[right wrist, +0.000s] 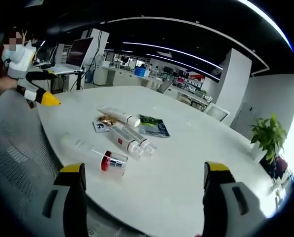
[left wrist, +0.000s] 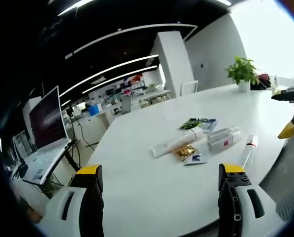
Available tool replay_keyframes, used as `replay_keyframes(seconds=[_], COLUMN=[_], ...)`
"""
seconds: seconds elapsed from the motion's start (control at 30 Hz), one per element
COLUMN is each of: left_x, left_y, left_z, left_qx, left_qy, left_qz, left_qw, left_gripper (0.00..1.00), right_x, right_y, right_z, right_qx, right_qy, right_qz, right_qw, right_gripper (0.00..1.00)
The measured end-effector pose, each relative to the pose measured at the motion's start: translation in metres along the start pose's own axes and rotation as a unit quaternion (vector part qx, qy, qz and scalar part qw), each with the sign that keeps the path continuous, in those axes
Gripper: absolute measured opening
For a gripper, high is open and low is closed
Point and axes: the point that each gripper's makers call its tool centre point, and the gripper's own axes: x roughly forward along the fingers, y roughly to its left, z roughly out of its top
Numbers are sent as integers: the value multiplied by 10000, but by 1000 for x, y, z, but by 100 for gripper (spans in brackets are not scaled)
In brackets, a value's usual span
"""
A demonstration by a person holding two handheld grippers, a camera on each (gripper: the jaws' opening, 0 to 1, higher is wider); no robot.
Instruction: Arrange the skincare products in the storage area until every visible bottle or jar stands upright without overlapping.
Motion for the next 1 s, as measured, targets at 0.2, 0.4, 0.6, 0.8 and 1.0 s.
replay_keyframes(seconds=[0.2, 0.4, 0.6, 0.8, 1.0], left_x=[0, -2, -1, -1, 3], left_y=[-2, -3, -9, -18, -43], left_z=[1, 5, 0, -8, -17], left_qx=[8, -140, -31, 146, 691], left_qy=[-36, -158, 16, 313, 786], left_qz=[-63, -114, -270, -487, -1015], left_qw=[10000, 9997, 9996, 9982, 9893], left_gripper=[96, 96, 97, 96, 95], right_x=[0, -1, -2, -2, -2], right_y=[1, -1, 0, 1, 4], right_z=[-1, -2, -2, -3, -3], right_qx=[-12, -68, -116, -122, -317], right_qy=[35, 92, 120, 163, 182], right_qz=[33, -26, 13, 94, 250], right_qw=[10000, 9999, 9999, 9997, 9990], right_gripper=[100, 100, 100, 100, 100])
